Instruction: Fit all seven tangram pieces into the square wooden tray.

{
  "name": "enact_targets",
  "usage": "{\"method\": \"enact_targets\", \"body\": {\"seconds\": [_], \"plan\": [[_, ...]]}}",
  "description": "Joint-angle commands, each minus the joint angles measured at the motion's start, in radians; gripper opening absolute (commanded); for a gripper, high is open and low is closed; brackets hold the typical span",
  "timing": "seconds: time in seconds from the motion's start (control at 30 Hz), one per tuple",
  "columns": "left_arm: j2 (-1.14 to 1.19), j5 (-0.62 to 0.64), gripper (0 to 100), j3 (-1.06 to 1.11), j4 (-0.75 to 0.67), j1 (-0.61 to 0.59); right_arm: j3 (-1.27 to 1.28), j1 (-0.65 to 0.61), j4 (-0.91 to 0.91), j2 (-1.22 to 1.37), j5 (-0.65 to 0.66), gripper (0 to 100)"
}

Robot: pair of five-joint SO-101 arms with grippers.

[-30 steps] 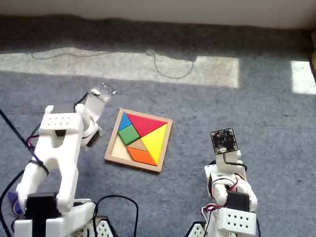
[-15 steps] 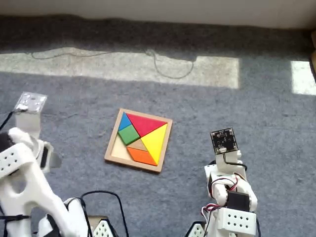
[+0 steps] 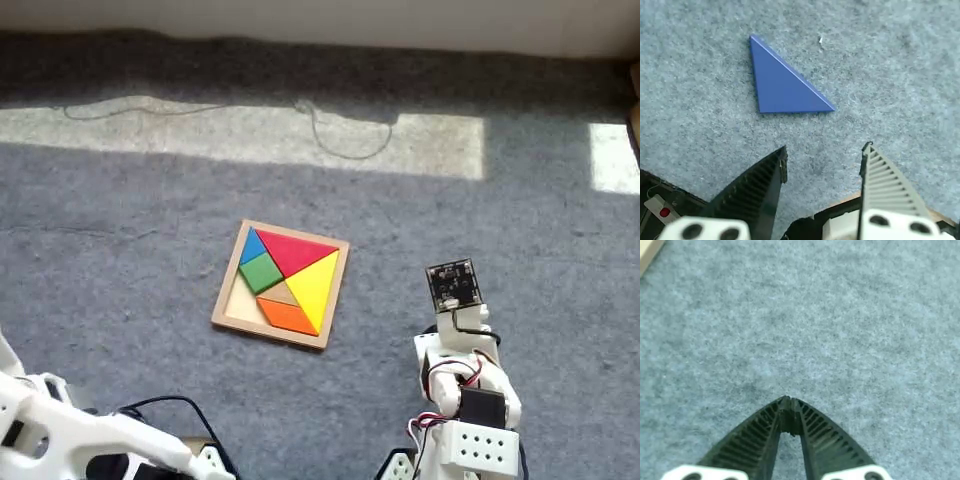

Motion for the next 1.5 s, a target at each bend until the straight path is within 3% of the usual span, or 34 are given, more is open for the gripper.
{"method": "enact_targets", "body": {"seconds": [0.0, 0.07, 0.23, 0.53, 0.9, 1.17, 1.3, 1.47], "plan": [[-0.035, -0.009, 25, 0.131, -0.127, -0.018, 0.033, 0.012, 0.008, -0.012, 0.000, 1.2], [-0.035, -0.005, 25, 0.176, -0.196, -0.016, 0.033, 0.012, 0.008, -0.012, 0.000, 1.2], [-0.035, 0.167, 25, 0.168, -0.264, -0.015, 0.033, 0.012, 0.008, -0.012, 0.000, 1.2], [-0.033, 0.219, 25, 0.019, -0.121, -0.012, 0.033, 0.012, 0.008, -0.012, 0.000, 1.2], [-0.018, 0.290, 30, -0.010, -0.107, 0.010, 0.033, 0.012, 0.008, -0.012, 0.000, 1.2], [0.453, 0.288, 30, -0.275, -0.044, 0.027, 0.033, 0.012, 0.008, -0.012, 0.000, 1.2], [0.674, 0.282, 30, -0.325, -0.114, 0.016, 0.033, 0.012, 0.008, -0.012, 0.000, 1.2], [0.789, 0.279, 30, -0.332, -0.224, -0.016, 0.033, 0.012, 0.008, -0.012, 0.000, 1.2]]}}
